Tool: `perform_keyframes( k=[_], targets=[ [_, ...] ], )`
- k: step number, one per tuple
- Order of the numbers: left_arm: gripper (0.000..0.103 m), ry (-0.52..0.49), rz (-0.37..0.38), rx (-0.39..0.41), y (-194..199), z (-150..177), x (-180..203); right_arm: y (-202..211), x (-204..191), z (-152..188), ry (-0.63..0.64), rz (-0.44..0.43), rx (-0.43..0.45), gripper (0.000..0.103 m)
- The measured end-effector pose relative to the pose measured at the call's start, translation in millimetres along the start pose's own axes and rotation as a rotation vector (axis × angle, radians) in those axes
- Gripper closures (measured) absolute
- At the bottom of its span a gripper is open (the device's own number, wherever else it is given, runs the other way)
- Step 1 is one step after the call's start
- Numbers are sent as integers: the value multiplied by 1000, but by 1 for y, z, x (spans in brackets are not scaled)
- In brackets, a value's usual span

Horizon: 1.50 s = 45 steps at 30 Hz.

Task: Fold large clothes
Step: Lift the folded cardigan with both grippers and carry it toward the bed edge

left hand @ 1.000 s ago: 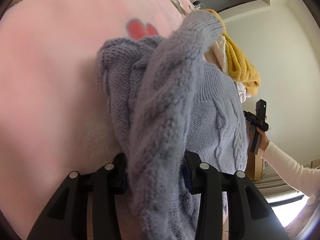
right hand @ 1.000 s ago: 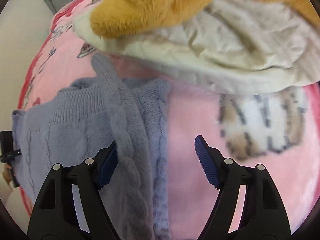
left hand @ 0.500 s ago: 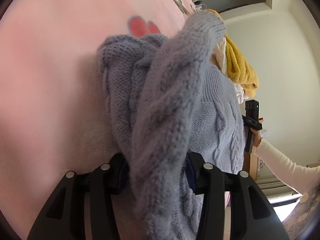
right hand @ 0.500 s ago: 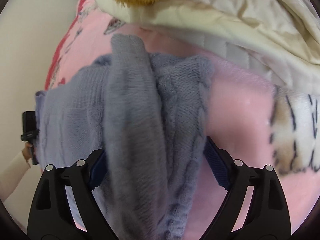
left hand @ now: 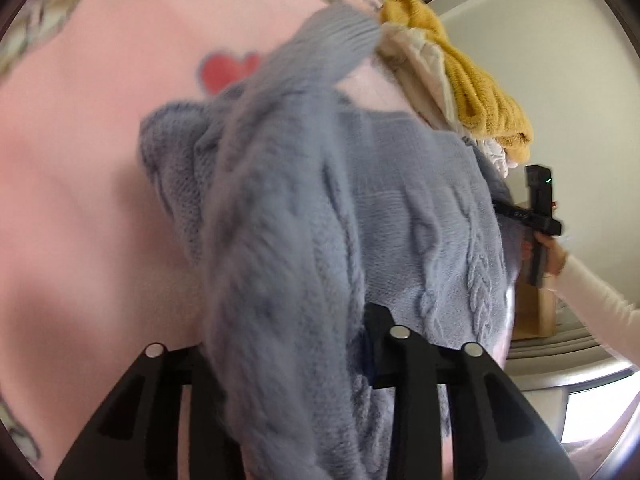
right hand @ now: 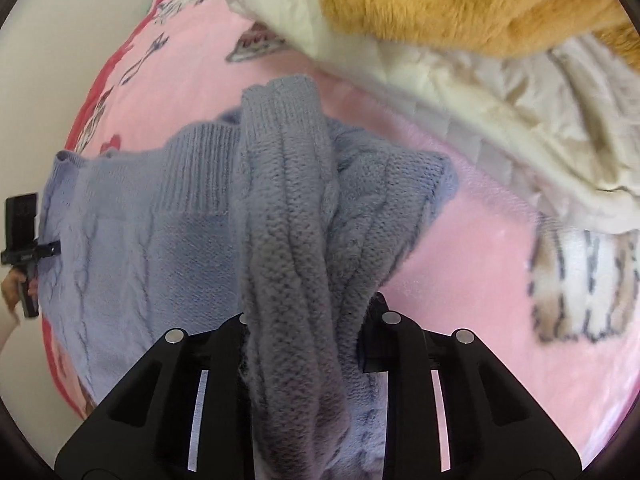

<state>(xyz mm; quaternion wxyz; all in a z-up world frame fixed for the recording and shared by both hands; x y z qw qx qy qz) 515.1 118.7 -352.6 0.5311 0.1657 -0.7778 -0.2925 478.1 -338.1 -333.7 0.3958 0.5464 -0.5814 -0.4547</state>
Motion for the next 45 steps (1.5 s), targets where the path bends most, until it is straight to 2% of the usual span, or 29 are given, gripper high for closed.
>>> perform_keyframes(
  k=[3, 5, 7, 10, 16, 18, 20, 24, 27, 29, 37, 45],
  targets=[
    [75, -56, -54, 119, 24, 4, 19, 36, 1, 1, -1, 24, 107, 82],
    [75, -59, -58, 205, 41, 11, 37, 65, -5, 1, -9, 14, 181, 83],
    [75, -66, -56, 243, 54, 25, 55, 91, -10, 4, -14, -11, 229, 83],
    [75, -66, -80, 265, 67, 43, 72, 124, -20, 15, 11, 3, 271, 83],
    [75, 3, -108, 359, 81, 80, 83, 144, -26, 29, 45, 15, 309, 83],
    [76, -13, -132, 406, 90, 82, 91, 149, -27, 30, 33, 6, 334, 84],
    [78, -19, -127, 500, 109, 86, 104, 164, -34, 31, 53, 6, 379, 84],
    [80, -36, -164, 573, 141, 84, 121, 207, -67, 30, 138, -20, 462, 84],
    [80, -3, -161, 664, 177, 93, 124, 228, -83, 29, 163, -50, 480, 84],
    [80, 8, -193, 704, 200, 102, 127, 239, -94, 29, 160, -96, 488, 84],
    [80, 37, -335, 790, 269, 162, 144, 278, -166, 38, 264, -239, 522, 84],
    [80, 81, -366, 916, 296, 213, 146, 289, -216, 41, 357, -250, 512, 84]
  ],
)
Point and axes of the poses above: each gripper's, at about its wrist camera, not at the fingertips, and y roughly against the way its jaws point, x to its right, z to its underside, the point moved 5 cm from there along -y, roughly the way its jaws point, and after that the axes turned 13 degrees about z, right-handed, at the moved point
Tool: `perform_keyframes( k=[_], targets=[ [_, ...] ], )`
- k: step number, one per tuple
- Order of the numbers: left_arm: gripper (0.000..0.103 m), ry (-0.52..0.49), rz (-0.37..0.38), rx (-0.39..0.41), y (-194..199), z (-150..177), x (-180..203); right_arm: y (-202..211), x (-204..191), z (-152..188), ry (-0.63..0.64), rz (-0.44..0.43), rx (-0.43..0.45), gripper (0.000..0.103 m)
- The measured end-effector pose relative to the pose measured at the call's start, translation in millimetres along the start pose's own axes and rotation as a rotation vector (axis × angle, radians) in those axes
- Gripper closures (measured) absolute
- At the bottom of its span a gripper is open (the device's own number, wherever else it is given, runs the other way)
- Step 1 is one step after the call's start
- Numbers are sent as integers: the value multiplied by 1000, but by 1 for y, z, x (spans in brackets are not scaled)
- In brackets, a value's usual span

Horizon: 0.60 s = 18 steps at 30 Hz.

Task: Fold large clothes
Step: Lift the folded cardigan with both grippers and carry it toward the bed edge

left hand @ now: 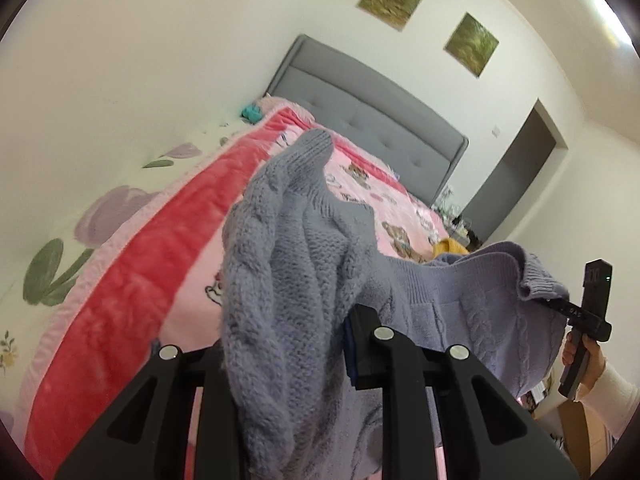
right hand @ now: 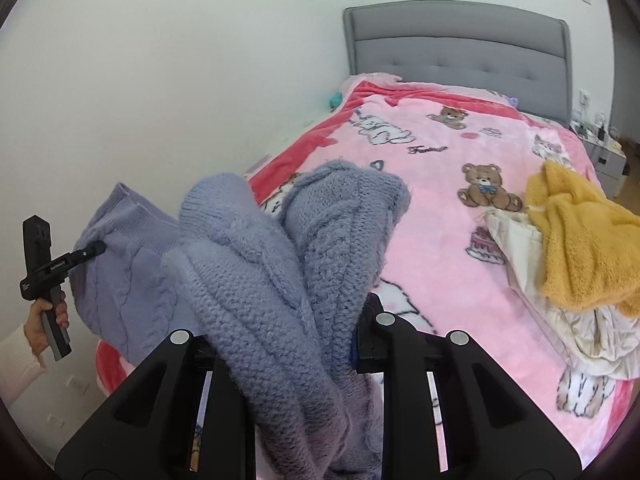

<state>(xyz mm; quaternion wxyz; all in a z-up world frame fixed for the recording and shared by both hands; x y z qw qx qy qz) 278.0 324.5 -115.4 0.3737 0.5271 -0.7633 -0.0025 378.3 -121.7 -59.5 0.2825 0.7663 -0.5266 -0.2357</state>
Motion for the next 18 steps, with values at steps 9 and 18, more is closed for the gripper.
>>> perform_keyframes(
  k=[9, 18],
  targets=[
    [80, 12, -3, 33, 34, -4, -40, -27, -74, -31, 90, 40, -15, 84],
    [80, -23, -76, 91, 89, -72, -114, -85, -194, -100, 141, 5, 7, 84]
  ],
)
Point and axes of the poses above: each gripper's, at about its wrist camera, not at the fingertips, and y roughly against the way its jaws point, x to its right, z to its underside, the point moved 5 cm from there along -y, roughly the way its jaws point, and after that the axes turned 13 degrees about z, right-handed, at the moved point
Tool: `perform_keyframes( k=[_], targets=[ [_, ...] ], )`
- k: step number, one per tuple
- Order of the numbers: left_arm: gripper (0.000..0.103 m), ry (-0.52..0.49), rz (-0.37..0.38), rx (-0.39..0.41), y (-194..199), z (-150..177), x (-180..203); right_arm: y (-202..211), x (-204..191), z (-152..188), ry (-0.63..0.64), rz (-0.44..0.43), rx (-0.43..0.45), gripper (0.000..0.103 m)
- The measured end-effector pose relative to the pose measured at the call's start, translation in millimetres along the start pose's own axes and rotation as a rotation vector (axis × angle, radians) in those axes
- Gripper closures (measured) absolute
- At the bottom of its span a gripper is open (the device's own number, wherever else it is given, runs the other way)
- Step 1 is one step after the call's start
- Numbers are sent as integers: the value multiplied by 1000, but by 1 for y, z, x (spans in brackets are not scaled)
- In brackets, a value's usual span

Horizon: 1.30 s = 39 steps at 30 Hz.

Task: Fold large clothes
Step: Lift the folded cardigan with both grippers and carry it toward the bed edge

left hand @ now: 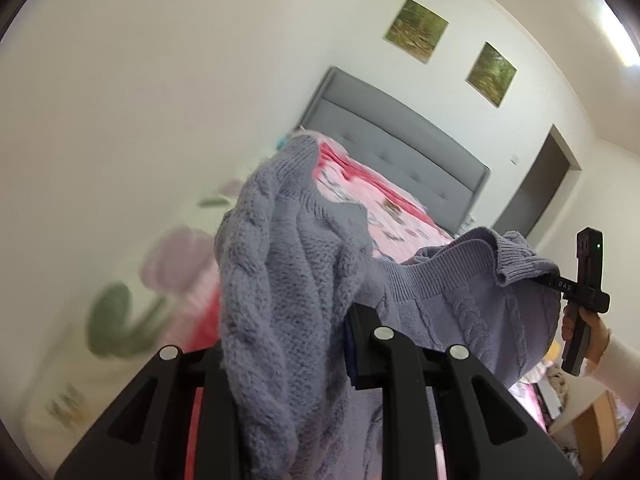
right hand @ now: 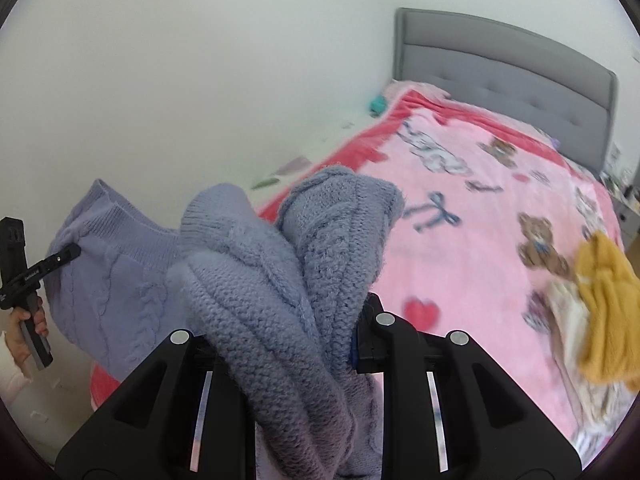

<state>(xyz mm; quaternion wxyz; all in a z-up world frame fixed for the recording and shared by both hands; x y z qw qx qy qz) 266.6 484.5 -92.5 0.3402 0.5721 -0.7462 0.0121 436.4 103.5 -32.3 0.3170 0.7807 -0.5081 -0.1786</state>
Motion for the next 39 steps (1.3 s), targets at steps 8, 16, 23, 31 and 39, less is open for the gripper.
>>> perform_keyframes(
  k=[8, 16, 23, 31, 39],
  targets=[
    [80, -82, -63, 32, -2, -75, -60, -63, -80, -84, 39, -46, 76, 84],
    [80, -27, -130, -13, -57, -74, -128, -181, -95, -124, 92, 38, 6, 84],
    [80, 133, -151, -158, -141, -19, -195, -305, -91, -83, 170, 176, -209, 84],
    [78, 93, -344, -315, -179, 2, -247, -383, -68, -35, 178, 332, -343, 81],
    [71, 24, -448, -412, -204, 24, -268, -432, -72, -6, 262, 394, -387, 79]
  ],
)
Point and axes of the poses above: each gripper's, at about its wrist camera, not at the fingertips, and y roughly against the way its jaws point, x to its right, z to its underside, the point moved 5 cm from there along -y, roughly the way its jaws point, and after that the axes turned 13 degrees about z, right-handed, at the moved point
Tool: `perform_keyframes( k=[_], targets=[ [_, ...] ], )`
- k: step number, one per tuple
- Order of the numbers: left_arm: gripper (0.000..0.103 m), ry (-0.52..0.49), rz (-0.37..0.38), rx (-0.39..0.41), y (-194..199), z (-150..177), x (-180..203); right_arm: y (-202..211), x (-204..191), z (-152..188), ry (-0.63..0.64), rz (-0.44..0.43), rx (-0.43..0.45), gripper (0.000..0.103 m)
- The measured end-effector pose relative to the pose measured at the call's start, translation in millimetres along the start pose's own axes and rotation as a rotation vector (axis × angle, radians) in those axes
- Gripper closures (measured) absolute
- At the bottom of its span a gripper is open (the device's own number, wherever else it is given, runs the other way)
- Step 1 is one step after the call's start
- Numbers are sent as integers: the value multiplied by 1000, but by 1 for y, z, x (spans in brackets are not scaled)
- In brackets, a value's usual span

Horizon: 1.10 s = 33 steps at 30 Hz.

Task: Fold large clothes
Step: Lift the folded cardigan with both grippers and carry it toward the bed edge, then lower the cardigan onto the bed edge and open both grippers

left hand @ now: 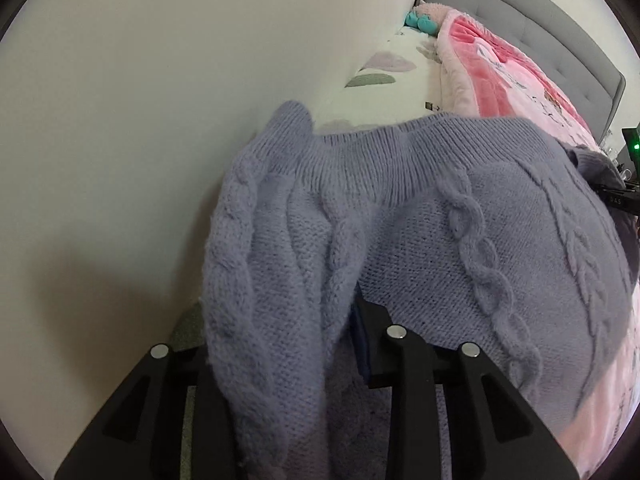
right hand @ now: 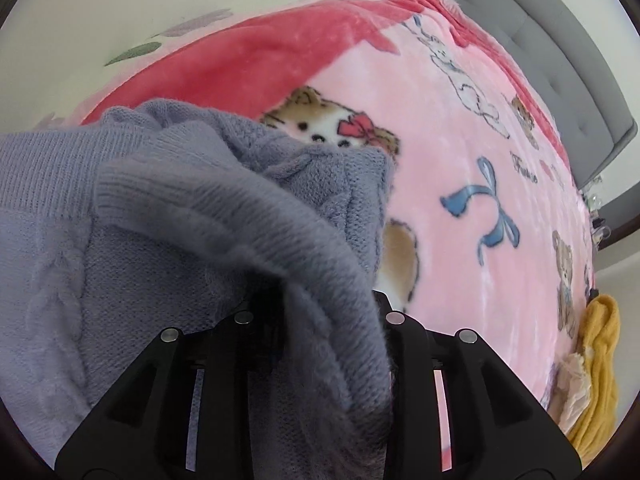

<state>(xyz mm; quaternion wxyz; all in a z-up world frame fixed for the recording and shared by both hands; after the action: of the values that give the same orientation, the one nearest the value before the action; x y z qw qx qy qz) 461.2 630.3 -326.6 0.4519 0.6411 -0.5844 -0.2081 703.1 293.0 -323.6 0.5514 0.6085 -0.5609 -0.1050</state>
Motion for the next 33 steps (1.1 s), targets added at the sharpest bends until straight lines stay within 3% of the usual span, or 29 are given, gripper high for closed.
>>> perform_keyframes(
  k=[5, 10, 12, 15, 17, 20, 22, 23, 24, 26, 29, 31, 32, 33],
  targets=[
    [74, -36, -70, 124, 20, -1, 1, 8, 8, -11, -12, 37, 93, 82],
    [75, -27, -116, 219, 36, -30, 0, 22, 24, -42, -50, 69, 156, 82],
    [75, -51, -141, 195, 27, -33, -1, 17, 22, -45, -53, 86, 133, 82],
    [74, -114, -159, 40, -2, -18, -1, -6, 7, -34, 0, 76, 44, 80],
    [70, -180, -186, 19, -9, -7, 4, -12, -3, -21, 45, 115, 67, 77],
    [54, -130, -167, 8, -11, 2, -4, -17, -16, -8, 96, 143, 73, 68],
    [22, -76, -189, 21, -7, 5, -15, -10, -12, -7, 67, 145, 110, 50],
    [14, -40, -206, 50, 0, 5, -23, -6, -5, -7, 38, 148, 122, 28],
    [5, -9, -214, 73, 7, 6, -30, 0, 3, -8, -5, 139, 139, 14],
    [5, 15, -183, 126, 25, 5, -35, 21, 24, -7, -110, 27, 205, 13],
    [5, -52, -198, 245, 66, 7, -26, 58, 50, 1, -196, 18, 314, 13],
    [5, -107, -222, 321, 95, 11, -15, 86, 60, 10, -228, -50, 411, 13],
    [5, -132, -204, 358, 107, 11, -5, 95, 63, 15, -236, -99, 448, 16],
    [5, -151, -160, 376, 114, 12, 5, 103, 60, 22, -233, -170, 456, 30]
  ],
)
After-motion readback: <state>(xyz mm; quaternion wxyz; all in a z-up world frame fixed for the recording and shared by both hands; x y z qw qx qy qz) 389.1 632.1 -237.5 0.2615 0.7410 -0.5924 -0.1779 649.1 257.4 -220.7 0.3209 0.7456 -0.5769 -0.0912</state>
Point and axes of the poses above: each gripper's, at about its wrist camera, not at the fingertips, and y roughly against the way its jaws point, x to its right, z to its underside, the point moved 5 cm from there along -y, roughly the way its jaws point, and after that the axes turned 13 degrees about z, right-handed, at the moved point
